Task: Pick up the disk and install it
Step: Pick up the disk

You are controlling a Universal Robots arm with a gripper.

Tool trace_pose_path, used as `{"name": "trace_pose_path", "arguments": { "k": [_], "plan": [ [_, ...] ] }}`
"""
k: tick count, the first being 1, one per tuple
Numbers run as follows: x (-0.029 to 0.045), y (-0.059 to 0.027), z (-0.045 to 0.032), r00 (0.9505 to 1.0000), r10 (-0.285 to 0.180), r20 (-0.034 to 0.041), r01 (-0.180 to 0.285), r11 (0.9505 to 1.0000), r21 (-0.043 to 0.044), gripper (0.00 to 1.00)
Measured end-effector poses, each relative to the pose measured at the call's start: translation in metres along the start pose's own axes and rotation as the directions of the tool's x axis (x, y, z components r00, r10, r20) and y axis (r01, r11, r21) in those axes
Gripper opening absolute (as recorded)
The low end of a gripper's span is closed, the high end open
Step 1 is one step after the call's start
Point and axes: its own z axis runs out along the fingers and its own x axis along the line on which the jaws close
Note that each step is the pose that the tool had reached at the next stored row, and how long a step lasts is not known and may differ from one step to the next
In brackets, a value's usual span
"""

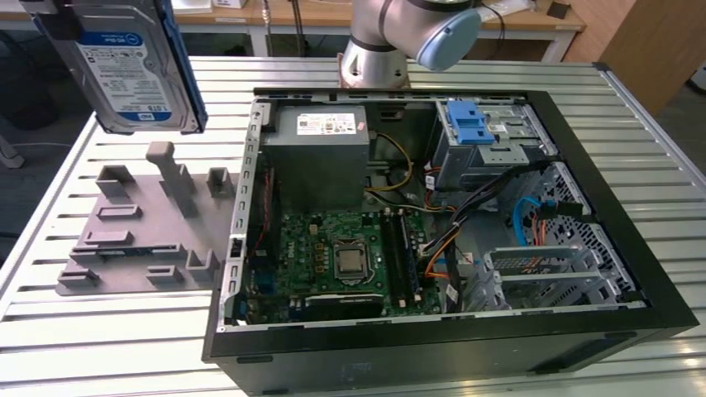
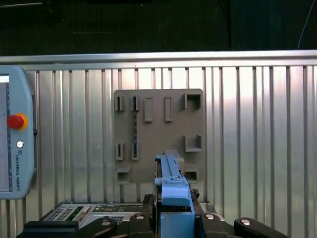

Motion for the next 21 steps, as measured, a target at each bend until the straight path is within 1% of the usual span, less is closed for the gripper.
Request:
{"name": "trace_pose_path", "arguments": {
  "k": [12, 21],
  "plan": [
    [0.0031, -0.0158, 0.0002, 1.0, 0.005, -0.0078, -0.005, 1.0, 0.0001, 0.36],
    [0.0069, -0.0243, 0.0004, 0.9999, 0.009, -0.0134, -0.009, 1.0, 0.0003, 0.36]
  ]
}}
